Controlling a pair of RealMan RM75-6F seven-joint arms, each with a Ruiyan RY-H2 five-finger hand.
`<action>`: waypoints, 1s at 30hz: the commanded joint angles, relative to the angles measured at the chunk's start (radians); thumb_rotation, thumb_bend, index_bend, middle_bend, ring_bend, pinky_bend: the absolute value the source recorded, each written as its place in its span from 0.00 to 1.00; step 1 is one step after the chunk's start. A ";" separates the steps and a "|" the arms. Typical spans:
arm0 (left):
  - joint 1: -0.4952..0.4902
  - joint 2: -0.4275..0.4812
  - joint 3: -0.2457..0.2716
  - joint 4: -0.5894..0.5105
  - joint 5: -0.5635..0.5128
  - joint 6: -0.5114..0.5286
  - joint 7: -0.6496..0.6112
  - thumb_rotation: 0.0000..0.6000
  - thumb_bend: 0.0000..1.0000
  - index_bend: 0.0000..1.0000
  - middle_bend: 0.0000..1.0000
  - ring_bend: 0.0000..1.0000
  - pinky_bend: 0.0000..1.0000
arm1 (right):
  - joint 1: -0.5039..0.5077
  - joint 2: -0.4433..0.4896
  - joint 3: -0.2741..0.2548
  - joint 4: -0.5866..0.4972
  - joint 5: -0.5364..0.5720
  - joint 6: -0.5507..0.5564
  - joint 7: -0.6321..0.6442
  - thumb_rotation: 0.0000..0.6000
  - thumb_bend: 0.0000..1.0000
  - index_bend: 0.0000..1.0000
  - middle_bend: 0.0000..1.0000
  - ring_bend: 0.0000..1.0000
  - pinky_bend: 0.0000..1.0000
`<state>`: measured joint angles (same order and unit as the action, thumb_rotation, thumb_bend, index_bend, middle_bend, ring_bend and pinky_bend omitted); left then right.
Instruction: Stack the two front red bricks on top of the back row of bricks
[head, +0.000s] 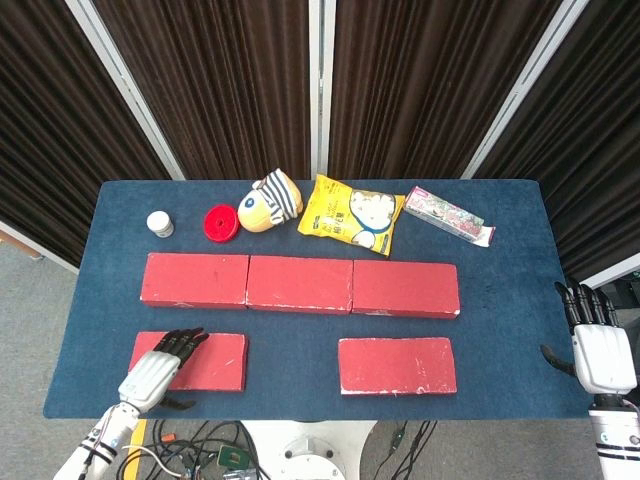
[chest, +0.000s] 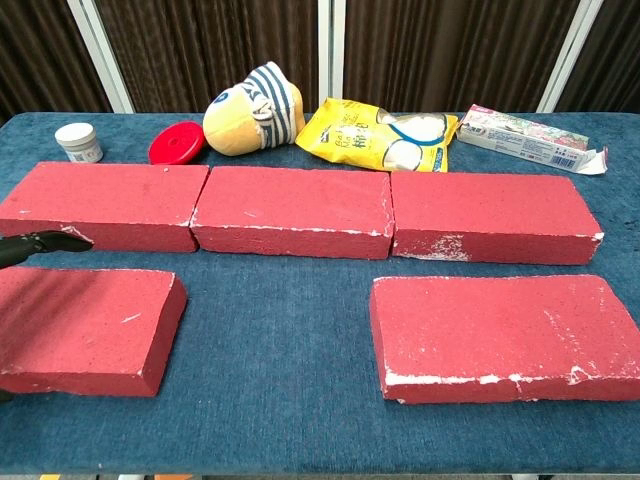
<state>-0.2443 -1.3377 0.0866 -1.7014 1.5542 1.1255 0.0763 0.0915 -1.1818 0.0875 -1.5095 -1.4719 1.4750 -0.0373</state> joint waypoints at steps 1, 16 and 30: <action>-0.017 -0.007 -0.008 0.009 -0.025 -0.028 -0.001 1.00 0.03 0.03 0.00 0.00 0.00 | 0.001 0.001 0.000 -0.002 -0.002 0.001 0.001 1.00 0.11 0.00 0.00 0.00 0.00; -0.095 -0.004 -0.031 0.042 -0.101 -0.136 -0.024 1.00 0.03 0.02 0.00 0.00 0.00 | 0.005 0.005 -0.005 0.003 -0.004 -0.012 0.016 1.00 0.11 0.00 0.00 0.00 0.00; -0.139 0.022 -0.023 0.038 -0.166 -0.204 0.023 1.00 0.03 0.02 0.02 0.00 0.00 | 0.008 0.001 -0.008 0.006 0.003 -0.028 0.022 1.00 0.12 0.00 0.00 0.00 0.00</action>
<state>-0.3813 -1.3168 0.0621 -1.6625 1.3902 0.9239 0.0970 0.0994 -1.1805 0.0796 -1.5032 -1.4685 1.4470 -0.0151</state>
